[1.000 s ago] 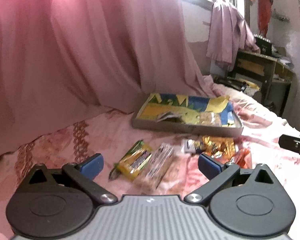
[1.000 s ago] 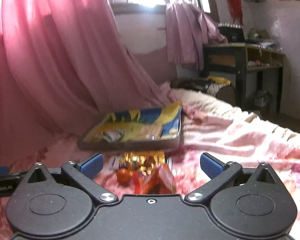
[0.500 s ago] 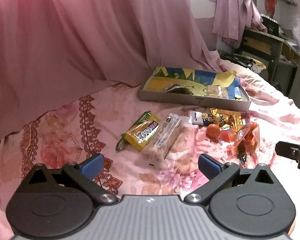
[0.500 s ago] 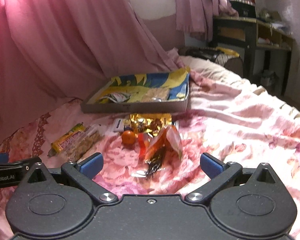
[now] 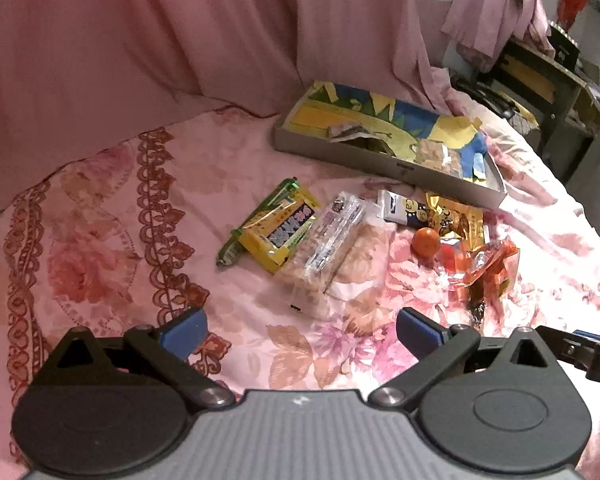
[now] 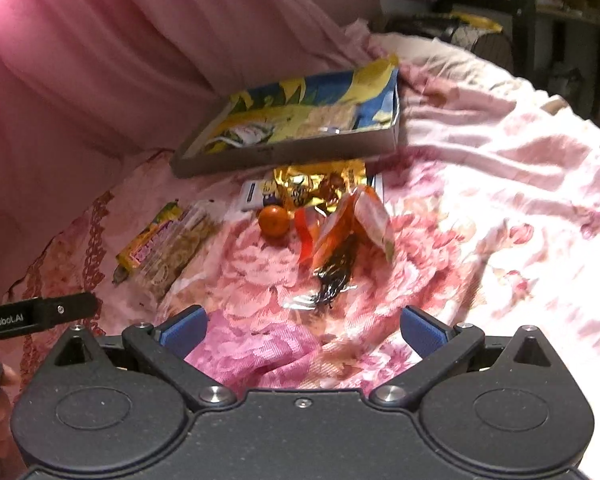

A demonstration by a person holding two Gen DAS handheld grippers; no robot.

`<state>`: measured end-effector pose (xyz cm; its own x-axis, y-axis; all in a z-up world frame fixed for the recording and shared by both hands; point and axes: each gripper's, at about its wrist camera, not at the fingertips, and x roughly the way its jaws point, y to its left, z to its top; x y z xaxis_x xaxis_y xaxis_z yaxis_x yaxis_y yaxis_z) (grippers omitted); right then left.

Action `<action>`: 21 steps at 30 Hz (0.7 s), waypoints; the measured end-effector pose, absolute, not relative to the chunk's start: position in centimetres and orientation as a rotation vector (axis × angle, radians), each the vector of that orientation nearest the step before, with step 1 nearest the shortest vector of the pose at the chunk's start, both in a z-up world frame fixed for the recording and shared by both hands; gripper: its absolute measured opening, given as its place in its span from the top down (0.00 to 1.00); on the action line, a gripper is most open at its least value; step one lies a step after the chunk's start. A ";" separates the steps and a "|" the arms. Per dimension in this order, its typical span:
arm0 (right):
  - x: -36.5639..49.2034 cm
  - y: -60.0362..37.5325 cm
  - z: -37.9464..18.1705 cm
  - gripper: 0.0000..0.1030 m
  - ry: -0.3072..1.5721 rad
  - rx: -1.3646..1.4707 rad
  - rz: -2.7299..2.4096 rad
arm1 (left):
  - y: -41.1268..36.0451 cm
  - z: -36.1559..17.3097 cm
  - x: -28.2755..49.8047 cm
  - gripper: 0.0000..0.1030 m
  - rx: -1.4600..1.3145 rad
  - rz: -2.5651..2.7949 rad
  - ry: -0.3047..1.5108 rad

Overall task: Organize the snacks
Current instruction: 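Move both tools back over the remaining snacks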

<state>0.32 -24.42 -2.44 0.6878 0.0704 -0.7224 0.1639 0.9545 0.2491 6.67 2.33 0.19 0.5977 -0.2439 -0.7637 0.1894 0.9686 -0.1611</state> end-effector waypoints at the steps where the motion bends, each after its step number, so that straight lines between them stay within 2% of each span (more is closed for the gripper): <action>1: 0.7 -24.6 -2.6 0.01 0.828 0.314 -0.047 | 2.2 0.2 7.0 0.00 -0.055 -0.264 0.896; 9: 4.6 -27.0 -3.1 0.01 0.887 0.306 -0.058 | 1.0 -0.1 9.7 0.00 -0.004 -0.362 0.872; 13: 7.1 -28.9 -3.7 0.01 0.910 0.319 -0.102 | 1.2 -1.1 12.1 0.00 -0.057 -0.408 0.928; 21: 9.9 -31.3 -4.3 0.01 0.878 0.394 -0.136 | 0.6 -2.2 15.4 0.00 -0.038 -0.435 0.919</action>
<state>9.86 -31.31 -4.33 0.6357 0.0440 -0.7707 0.2751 0.9199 0.2794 15.44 0.59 -2.23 0.5257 -0.3800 -0.7611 0.3482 0.9124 -0.2150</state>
